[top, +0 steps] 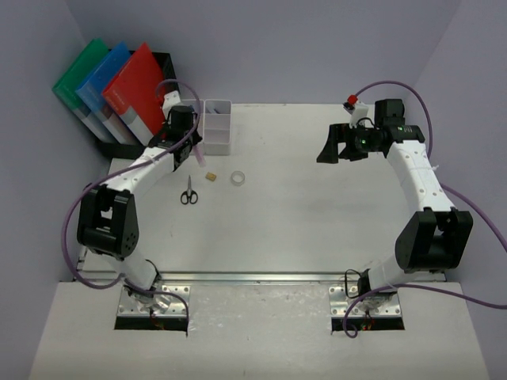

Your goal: Organize the desk

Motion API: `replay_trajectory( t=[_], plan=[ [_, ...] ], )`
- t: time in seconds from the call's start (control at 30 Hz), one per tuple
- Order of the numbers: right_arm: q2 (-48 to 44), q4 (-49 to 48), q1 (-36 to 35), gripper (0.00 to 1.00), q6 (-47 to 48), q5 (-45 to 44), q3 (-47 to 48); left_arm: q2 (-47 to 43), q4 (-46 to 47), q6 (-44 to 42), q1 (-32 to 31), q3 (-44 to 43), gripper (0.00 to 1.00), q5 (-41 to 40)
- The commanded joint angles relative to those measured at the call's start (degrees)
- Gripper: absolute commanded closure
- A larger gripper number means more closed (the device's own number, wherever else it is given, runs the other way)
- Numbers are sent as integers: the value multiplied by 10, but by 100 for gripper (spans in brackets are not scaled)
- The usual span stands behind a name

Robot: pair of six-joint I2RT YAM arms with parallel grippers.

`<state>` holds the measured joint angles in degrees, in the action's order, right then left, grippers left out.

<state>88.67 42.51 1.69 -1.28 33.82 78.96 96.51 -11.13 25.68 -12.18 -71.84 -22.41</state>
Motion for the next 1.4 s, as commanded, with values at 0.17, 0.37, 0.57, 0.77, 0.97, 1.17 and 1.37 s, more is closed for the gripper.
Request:
replay_trajectory(
  t=[0.17,0.37,0.57,0.77,0.97,1.17,1.37],
  plan=[
    [8,-10,2,1,4,12,32,17,471,-306,-24,18,100,-158],
    [6,-6,2,1,5,3,35,114,559,-315,2,-49,100,-141],
    [-9,1,2,1,8,-10,31,188,542,-285,30,-129,100,-54],
    [-30,-2,2,1,8,-20,11,237,521,-271,38,-181,100,-36],
    [-33,0,2,1,31,-31,17,261,505,-263,39,-185,100,-23],
    [-28,1,2,1,32,-32,31,264,504,-234,40,-161,100,-26],
    [-27,-2,2,1,31,-29,27,267,507,-237,41,-156,51,-35]
  ],
)
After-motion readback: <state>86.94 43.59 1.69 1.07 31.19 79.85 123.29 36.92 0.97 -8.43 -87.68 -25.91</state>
